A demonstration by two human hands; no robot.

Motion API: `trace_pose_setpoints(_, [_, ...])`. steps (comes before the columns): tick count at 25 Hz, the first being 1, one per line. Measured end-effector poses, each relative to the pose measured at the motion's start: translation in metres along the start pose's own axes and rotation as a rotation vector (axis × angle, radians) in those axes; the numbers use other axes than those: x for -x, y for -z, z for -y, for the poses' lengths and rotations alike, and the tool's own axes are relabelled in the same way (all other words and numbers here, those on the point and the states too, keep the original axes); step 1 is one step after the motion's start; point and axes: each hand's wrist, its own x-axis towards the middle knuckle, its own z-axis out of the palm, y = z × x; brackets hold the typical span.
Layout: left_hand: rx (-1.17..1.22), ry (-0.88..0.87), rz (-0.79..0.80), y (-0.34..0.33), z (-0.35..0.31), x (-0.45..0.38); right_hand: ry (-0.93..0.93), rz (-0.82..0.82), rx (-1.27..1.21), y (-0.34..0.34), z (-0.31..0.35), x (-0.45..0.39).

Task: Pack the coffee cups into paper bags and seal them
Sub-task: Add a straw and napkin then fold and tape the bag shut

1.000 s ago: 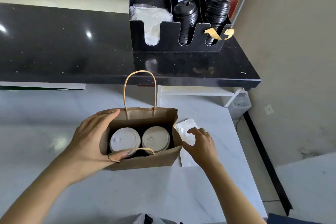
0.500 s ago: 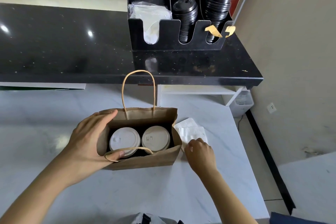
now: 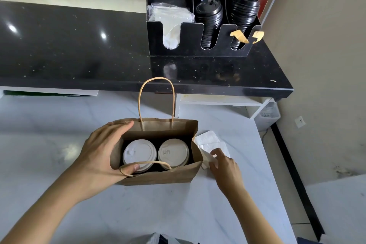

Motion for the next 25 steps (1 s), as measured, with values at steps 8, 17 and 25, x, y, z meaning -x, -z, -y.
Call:
trace_pose_setpoints(8, [-0.011, -0.024, -0.011, -0.002, 0.003, 0.0, -0.069, -0.135, -0.277, 0.0, 0.002, 0.001])
trace_pose_setpoints(17, [-0.035, -0.044, 0.003, -0.004, 0.005, 0.0, -0.196, -0.447, -0.675, 0.083, 0.053, 0.007])
trace_pose_setpoints(25, [-0.042, -0.027, 0.01, -0.005, 0.006, 0.001, 0.289, -0.665, -0.791, 0.132, 0.129, 0.036])
